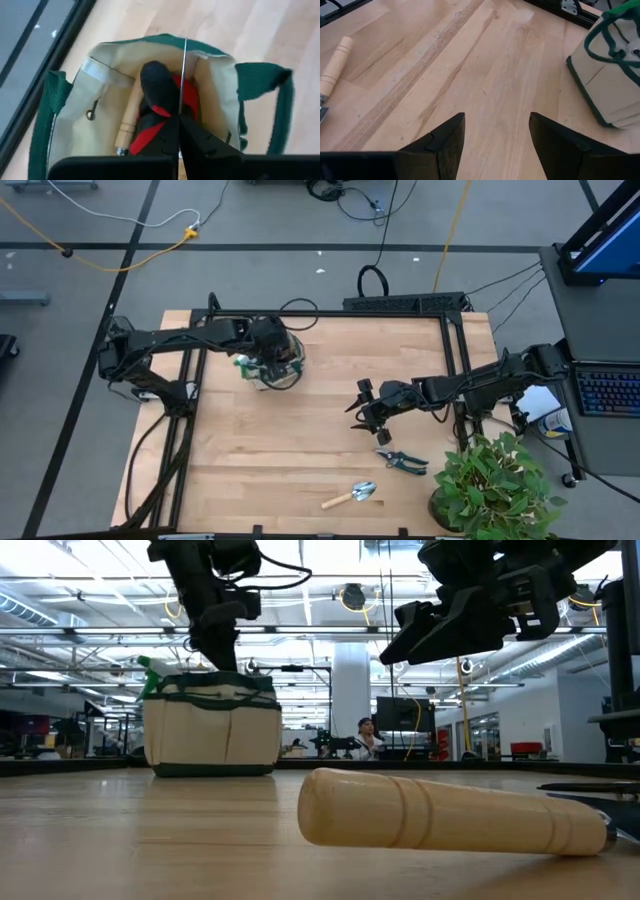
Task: Pick & Place Garden tools in Gardening bag
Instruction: Put the left trowel into the gardening bag
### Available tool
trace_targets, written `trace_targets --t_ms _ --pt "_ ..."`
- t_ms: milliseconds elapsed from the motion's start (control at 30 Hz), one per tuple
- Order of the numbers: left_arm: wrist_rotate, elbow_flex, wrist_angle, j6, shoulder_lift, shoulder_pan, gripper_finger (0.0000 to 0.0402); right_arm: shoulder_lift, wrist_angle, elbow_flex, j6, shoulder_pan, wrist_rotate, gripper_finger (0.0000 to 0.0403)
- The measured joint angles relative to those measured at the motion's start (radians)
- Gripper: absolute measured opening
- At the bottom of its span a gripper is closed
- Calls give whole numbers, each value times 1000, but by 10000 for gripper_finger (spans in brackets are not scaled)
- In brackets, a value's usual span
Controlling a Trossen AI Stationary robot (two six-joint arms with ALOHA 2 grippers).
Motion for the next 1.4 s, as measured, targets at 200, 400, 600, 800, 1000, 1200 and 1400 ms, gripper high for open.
trace_targets --t_ms 200,400,600,800,1000,1200,1400 --pt "15 1 -29 -29 25 -1 9 0 1 0 1 0 0 212" --pt "70 0 -30 8 56 1 4 0 0 0 1 1 -1 212" --pt "121 0 6 33 69 13 18 0 0 0 1 1 -2 212" --pt "122 0 20 46 79 14 21 0 0 0 0 1 -2 212" --pt "117 0 19 72 81 14 23 0 0 0 -2 1 -2 212" --pt "109 0 19 102 81 12 78 0 0 0 8 1 -4 212" --pt "49 0 38 151 64 -1 154 0 0 0 95 1 -189 212"
